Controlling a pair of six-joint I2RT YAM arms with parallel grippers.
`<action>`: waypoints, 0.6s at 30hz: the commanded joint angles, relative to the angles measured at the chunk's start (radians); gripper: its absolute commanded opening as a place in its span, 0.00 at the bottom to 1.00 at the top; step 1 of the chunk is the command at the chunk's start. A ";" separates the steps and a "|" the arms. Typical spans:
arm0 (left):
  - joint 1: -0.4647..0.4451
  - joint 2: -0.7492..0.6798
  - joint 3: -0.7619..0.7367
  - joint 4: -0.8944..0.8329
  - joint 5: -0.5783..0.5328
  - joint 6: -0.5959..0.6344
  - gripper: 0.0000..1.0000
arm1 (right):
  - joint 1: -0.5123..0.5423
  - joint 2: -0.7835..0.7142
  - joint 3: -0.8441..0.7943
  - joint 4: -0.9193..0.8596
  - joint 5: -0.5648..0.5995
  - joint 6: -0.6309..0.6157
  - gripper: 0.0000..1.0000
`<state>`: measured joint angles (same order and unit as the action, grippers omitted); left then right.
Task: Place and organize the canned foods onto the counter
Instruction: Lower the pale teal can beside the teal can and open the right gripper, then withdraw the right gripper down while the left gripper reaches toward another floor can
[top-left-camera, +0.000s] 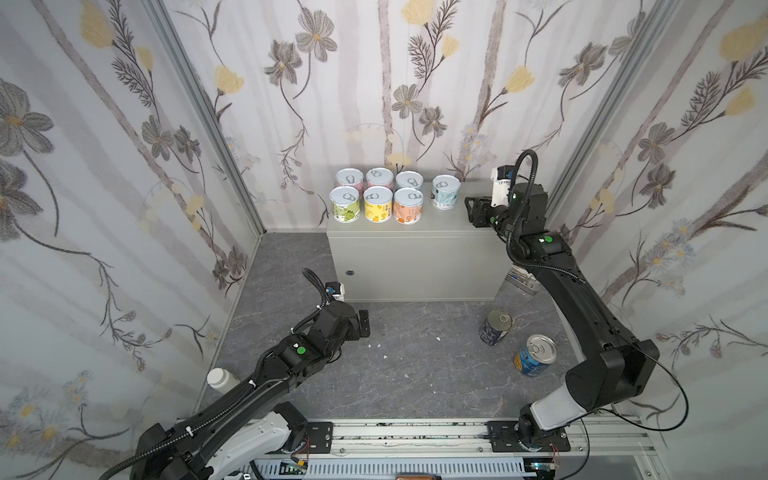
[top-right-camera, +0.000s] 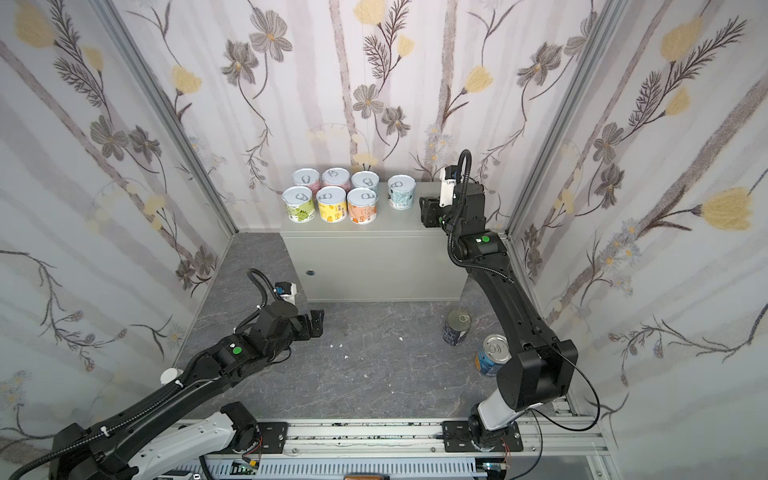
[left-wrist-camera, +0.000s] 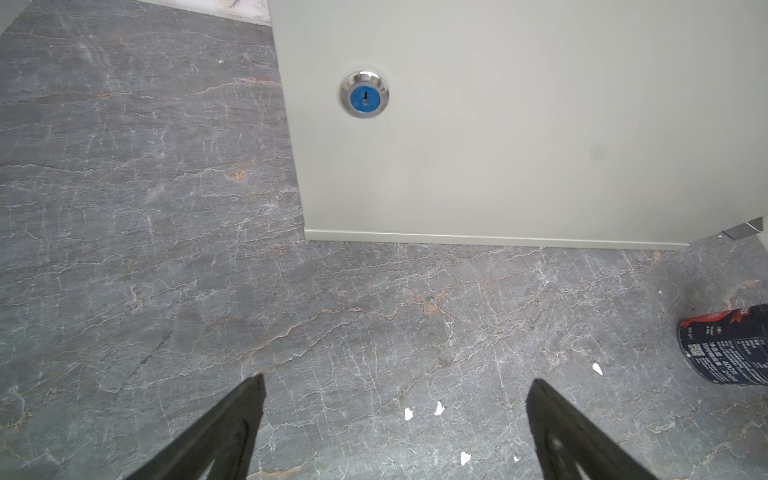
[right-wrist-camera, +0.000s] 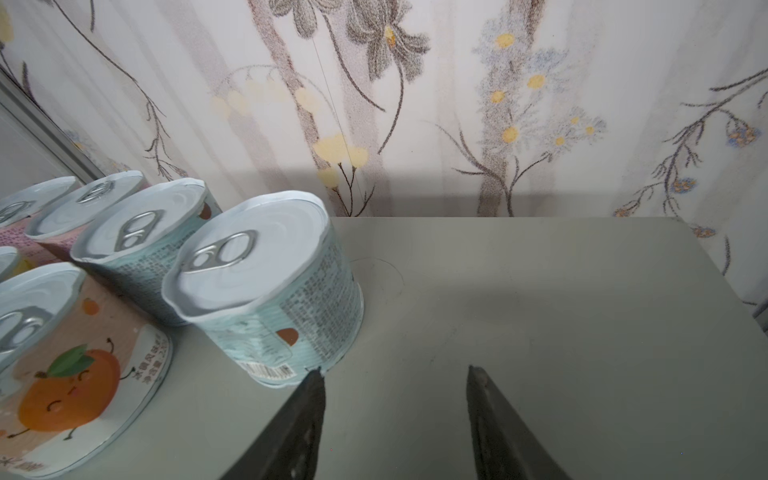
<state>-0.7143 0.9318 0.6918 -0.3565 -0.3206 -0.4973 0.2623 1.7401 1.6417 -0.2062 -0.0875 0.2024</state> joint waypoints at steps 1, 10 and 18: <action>0.003 0.005 0.001 0.002 -0.018 0.005 1.00 | 0.003 0.027 0.007 0.074 -0.032 0.021 0.56; 0.008 0.017 0.003 0.002 -0.020 0.007 1.00 | 0.028 0.097 0.030 0.096 -0.053 0.033 0.55; 0.016 0.011 -0.005 0.002 -0.023 0.005 1.00 | 0.044 0.139 0.080 0.088 -0.047 0.032 0.55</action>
<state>-0.7013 0.9485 0.6891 -0.3565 -0.3214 -0.4965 0.3012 1.8626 1.7084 -0.0952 -0.1242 0.2195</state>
